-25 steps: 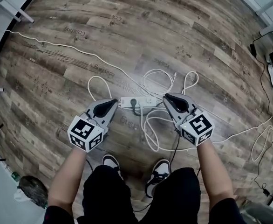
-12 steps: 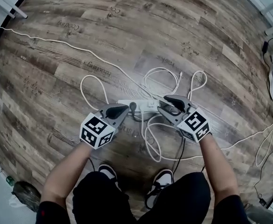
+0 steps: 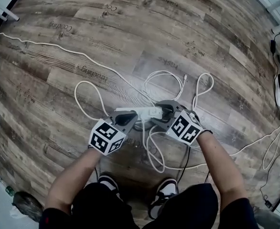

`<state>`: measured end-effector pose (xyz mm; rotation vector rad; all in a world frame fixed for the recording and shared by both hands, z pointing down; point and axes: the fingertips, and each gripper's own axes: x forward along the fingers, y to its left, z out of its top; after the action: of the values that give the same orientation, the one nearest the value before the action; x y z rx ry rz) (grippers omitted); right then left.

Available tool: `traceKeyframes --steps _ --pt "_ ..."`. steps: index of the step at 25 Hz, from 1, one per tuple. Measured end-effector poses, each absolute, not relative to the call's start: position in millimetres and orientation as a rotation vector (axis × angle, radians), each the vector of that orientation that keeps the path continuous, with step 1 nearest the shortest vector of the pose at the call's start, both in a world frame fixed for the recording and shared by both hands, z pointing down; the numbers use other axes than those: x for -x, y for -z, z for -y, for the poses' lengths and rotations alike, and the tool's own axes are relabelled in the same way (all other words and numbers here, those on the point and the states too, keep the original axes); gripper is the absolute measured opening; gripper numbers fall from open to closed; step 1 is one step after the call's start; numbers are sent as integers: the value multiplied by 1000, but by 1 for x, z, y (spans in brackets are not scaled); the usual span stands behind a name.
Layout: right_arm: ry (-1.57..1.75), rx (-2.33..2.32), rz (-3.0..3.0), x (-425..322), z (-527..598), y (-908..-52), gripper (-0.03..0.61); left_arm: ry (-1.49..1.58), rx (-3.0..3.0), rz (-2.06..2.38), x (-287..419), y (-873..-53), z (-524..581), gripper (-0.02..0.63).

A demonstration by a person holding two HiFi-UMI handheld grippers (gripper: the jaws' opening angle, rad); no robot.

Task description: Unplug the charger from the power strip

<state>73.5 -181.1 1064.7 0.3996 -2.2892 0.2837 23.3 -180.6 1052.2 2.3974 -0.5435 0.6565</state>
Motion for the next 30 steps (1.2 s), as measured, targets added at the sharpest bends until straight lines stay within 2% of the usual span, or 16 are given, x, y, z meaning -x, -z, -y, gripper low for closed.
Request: traceKeyframes --steps 6,9,15,30 --pt "-254 -335 2265 -63 181 -1082 215 -670 -2385 532 -26 -1063 179 21" --pt "-230 -318 2275 -61 183 -1082 141 -667 -2384 521 -26 -1063 180 21" --pt "-80 -211 2254 -60 180 -1081 109 -694 -2378 477 -28 -1064 179 21" --pt "-47 -205 2240 -59 176 -1080 106 -708 -2333 475 -29 -1065 180 20"
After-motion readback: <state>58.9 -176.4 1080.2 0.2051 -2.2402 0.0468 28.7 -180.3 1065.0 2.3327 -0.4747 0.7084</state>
